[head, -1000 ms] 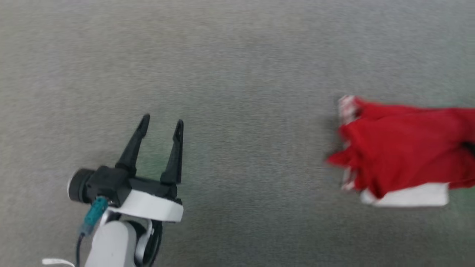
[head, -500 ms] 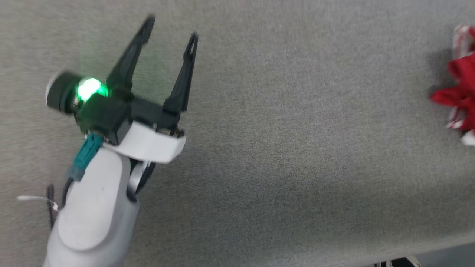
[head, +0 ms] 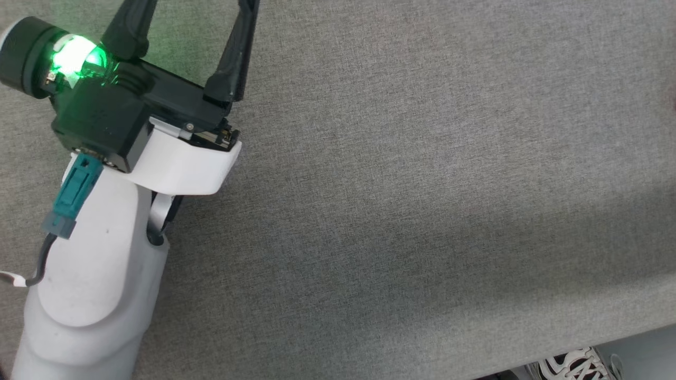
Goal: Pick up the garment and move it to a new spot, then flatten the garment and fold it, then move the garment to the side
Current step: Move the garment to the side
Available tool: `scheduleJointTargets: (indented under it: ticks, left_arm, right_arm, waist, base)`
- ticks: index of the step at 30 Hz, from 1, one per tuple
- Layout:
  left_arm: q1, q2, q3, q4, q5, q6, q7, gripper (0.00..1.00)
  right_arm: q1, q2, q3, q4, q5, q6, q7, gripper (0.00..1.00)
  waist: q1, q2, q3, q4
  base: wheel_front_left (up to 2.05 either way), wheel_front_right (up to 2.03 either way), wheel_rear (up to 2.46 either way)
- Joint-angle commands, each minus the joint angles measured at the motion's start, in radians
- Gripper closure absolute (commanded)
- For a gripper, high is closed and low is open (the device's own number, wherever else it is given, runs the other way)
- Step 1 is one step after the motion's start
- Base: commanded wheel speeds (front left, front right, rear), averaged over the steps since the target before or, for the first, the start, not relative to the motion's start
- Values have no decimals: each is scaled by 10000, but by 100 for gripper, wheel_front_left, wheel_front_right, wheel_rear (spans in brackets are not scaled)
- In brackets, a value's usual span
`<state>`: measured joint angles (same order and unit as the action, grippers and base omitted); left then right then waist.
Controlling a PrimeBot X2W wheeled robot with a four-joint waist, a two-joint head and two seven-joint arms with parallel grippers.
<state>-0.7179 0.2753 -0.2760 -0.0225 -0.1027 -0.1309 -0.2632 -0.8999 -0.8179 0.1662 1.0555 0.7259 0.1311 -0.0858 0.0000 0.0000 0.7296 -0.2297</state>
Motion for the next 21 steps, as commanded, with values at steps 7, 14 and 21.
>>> scheduleJointTargets:
  ticks: [7, 14, 21]
  left_arm:
    - [166, -22, 87, -57, 140, 15, -17, 0]
    - [1020, -306, 518, 129, -121, 87, -17, 0]
    - [2618, -947, 1173, 335, -439, 123, -17, 0]
  right_arm:
    - [-661, 318, 294, 1066, -295, -8, -602, 0]
    - [-409, 349, 985, 904, -538, -8, -1137, 0]
    - [474, 745, 2077, -13, -484, -8, -1344, 0]
  waist:
    - [0, 0, -64, 56]
    - [0, 0, -991, 198]
    - [0, 0, -2458, 640]
  base:
    - [0, 0, 0]
    - [0, 0, 0]
    - [0, 0, 0]
